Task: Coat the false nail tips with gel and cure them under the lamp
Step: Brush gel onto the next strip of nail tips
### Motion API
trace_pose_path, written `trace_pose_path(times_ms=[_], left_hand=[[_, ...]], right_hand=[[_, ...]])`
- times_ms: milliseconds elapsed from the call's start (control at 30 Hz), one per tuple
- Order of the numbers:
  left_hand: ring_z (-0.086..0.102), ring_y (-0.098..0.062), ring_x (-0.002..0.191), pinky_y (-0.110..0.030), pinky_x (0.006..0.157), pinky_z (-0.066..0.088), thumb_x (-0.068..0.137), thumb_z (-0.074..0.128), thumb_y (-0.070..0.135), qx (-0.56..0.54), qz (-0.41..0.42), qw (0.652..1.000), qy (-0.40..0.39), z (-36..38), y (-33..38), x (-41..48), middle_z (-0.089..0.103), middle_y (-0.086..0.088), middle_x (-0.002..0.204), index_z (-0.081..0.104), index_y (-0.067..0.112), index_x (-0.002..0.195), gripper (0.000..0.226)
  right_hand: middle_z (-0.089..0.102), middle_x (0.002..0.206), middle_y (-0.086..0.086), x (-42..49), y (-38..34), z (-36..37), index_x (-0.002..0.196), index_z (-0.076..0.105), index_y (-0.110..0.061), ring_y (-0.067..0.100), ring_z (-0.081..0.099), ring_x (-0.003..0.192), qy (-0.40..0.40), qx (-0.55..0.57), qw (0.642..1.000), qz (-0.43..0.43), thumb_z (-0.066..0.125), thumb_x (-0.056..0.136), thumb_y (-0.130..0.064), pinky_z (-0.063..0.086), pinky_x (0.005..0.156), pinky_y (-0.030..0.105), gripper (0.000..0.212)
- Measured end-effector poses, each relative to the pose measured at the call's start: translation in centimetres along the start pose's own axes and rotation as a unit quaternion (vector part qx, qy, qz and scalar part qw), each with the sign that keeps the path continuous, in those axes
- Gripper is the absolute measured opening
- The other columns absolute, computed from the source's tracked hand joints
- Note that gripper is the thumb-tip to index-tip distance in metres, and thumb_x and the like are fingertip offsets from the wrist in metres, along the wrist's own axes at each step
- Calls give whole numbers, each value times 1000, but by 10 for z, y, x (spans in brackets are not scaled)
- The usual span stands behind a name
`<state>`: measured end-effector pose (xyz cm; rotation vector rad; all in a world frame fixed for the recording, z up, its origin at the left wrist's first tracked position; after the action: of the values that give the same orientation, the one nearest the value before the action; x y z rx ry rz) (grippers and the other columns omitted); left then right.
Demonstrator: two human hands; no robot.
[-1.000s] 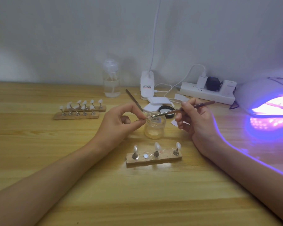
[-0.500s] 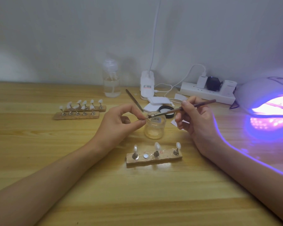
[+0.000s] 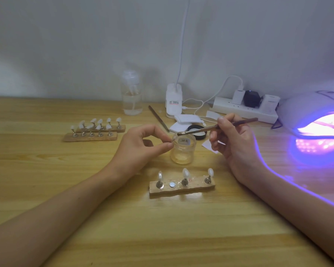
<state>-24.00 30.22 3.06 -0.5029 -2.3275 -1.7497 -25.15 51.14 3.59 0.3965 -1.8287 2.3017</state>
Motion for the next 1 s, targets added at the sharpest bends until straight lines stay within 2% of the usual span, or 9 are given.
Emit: trace_pose_path(times_ms=[167, 267, 400, 567, 633, 733, 833, 900, 1000], left_hand=[[51, -10, 57, -14, 59, 45, 77, 82, 20, 2, -10, 1000, 4, -1, 1, -1, 74, 13, 90, 71, 27, 73, 14], [57, -13, 65, -17, 65, 48, 76, 83, 19, 4, -19, 1000, 8, -1, 1, -2, 75, 11, 90, 71, 27, 72, 15], [61, -4, 67, -15, 66, 48, 76, 83, 20, 8, -22, 1000, 6, 0, 2, -2, 75, 12, 90, 70, 28, 72, 16], [54, -17, 63, -17, 63, 48, 75, 83, 20, -3, -31, 1000, 3, 0, 0, -2, 75, 9, 90, 70, 25, 73, 14], [52, -16, 60, -17, 61, 47, 75, 84, 20, -4, -32, 999, 4, 0, 0, -2, 75, 9, 90, 70, 25, 73, 15], [50, -7, 55, -13, 58, 45, 75, 84, 20, -1, -31, 999, 5, 0, -1, -1, 75, 10, 86, 70, 25, 73, 15], [47, 4, 49, -6, 53, 37, 75, 84, 18, -6, -33, 999, 2, 2, -1, -1, 71, 16, 72, 70, 23, 73, 15], [46, 5, 47, -5, 52, 36, 76, 83, 17, -5, -33, 999, 0, 2, -1, -1, 67, 19, 64, 70, 21, 73, 14], [47, 3, 50, -7, 54, 38, 74, 84, 20, -4, -34, 999, 4, 1, -2, -1, 72, 14, 74, 70, 23, 73, 14]], right_hand=[[63, 61, 3, 0, 3, -2, 77, 54, -20, 14, 58, 54, 6, -34, 999, 4, 58, 98, -24, 47, 50, 22, 22], [63, 62, 3, 0, 1, -4, 74, 57, -23, 13, 58, 55, 9, -1, 1000, 2, 57, 99, -22, 47, 50, 21, 25], [63, 63, 5, -1, 1, 3, 76, 56, -22, 15, 58, 55, -13, -16, 1000, 0, 60, 95, -28, 48, 51, 22, 20], [63, 61, 3, 0, 1, -3, 75, 56, -23, 13, 58, 54, 11, -2, 1000, 1, 56, 99, -22, 47, 50, 21, 25], [64, 63, 4, 0, -1, 1, 72, 59, -27, 14, 59, 55, -8, 4, 1000, -3, 59, 97, -26, 47, 51, 21, 24], [63, 63, 4, 0, 3, 1, 77, 55, -21, 14, 58, 55, -3, -23, 1000, 5, 58, 99, -24, 47, 51, 22, 22], [62, 61, 2, 0, 4, -6, 75, 53, -20, 12, 57, 54, 23, -9, 1000, 11, 56, 100, -21, 45, 49, 20, 25], [62, 62, 3, 0, 1, -1, 73, 56, -24, 13, 57, 55, 4, 10, 1000, 5, 58, 98, -24, 46, 50, 20, 26], [63, 63, 4, -1, 2, 3, 76, 54, -22, 15, 58, 55, -8, -16, 1000, 5, 58, 98, -26, 46, 50, 21, 23]])
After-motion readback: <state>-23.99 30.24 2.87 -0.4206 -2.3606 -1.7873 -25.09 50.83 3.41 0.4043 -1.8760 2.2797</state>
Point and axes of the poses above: each hand's wrist, its own x-axis towards the middle knuckle, its own z-axis out of the palm, y = z × x, the point moved 10 cm from there along x, towards the middle knuckle
